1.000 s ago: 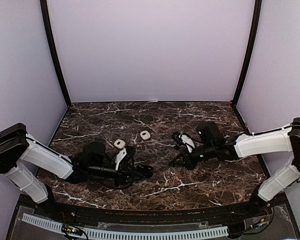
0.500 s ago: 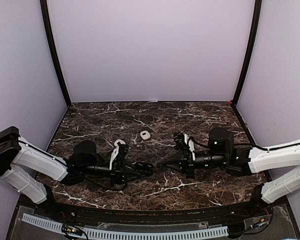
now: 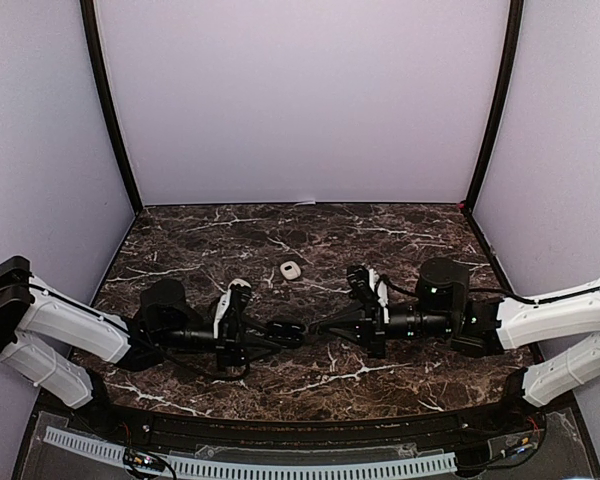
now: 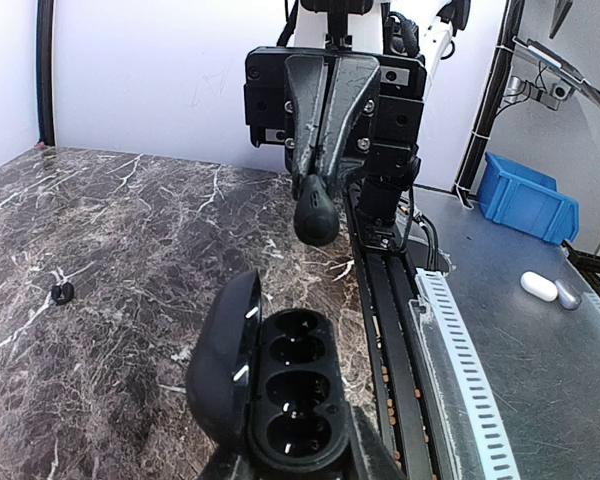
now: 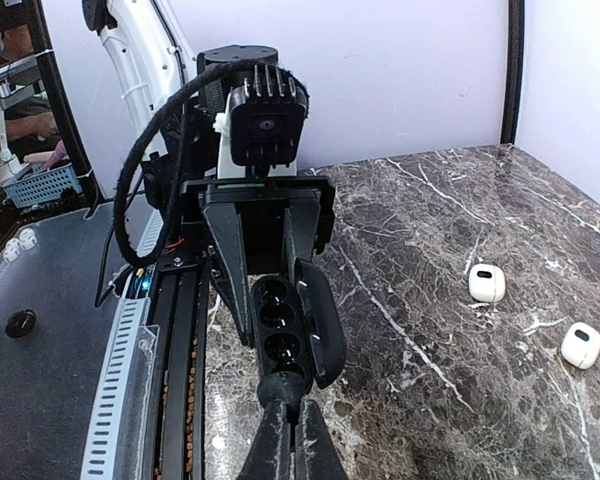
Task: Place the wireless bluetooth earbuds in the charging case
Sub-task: Insert the right earbud into the right side groove of the charging case.
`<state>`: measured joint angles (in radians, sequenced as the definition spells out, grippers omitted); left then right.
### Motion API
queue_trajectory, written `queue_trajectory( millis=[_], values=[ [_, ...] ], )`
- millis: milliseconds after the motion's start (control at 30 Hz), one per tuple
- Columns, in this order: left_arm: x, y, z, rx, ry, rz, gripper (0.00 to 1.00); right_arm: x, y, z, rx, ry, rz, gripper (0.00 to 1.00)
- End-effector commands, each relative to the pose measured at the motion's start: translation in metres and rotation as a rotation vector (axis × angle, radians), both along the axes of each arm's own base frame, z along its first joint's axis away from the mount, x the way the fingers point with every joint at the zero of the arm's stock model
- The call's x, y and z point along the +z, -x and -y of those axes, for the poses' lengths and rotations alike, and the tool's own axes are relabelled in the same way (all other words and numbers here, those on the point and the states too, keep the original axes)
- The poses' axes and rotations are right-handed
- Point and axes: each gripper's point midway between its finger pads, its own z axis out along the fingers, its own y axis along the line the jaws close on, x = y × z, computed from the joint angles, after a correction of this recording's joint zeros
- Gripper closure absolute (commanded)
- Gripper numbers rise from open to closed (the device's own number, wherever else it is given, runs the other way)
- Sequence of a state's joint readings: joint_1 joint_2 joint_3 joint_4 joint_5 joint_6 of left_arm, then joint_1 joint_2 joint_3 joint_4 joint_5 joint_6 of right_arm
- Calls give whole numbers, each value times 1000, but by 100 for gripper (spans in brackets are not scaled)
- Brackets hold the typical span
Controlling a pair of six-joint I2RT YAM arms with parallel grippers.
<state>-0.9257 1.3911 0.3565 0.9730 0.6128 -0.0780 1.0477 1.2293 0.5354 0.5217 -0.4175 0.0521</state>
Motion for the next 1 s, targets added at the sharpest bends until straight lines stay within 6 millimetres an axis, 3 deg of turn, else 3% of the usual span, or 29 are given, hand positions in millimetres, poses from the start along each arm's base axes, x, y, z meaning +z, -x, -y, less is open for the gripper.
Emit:
queue_trajectory(
  millis=[0,400,967],
  values=[
    [16,5,-3,-18,56,73,84,26,1,-6,-2,-70,66,100],
    [24,11,-3,-50,83,168,84,38,3,-8,0,-92,94,100],
    [27,10,0,-48,90,185,84,31,8,-28,19,-41,153,100]
  ],
)
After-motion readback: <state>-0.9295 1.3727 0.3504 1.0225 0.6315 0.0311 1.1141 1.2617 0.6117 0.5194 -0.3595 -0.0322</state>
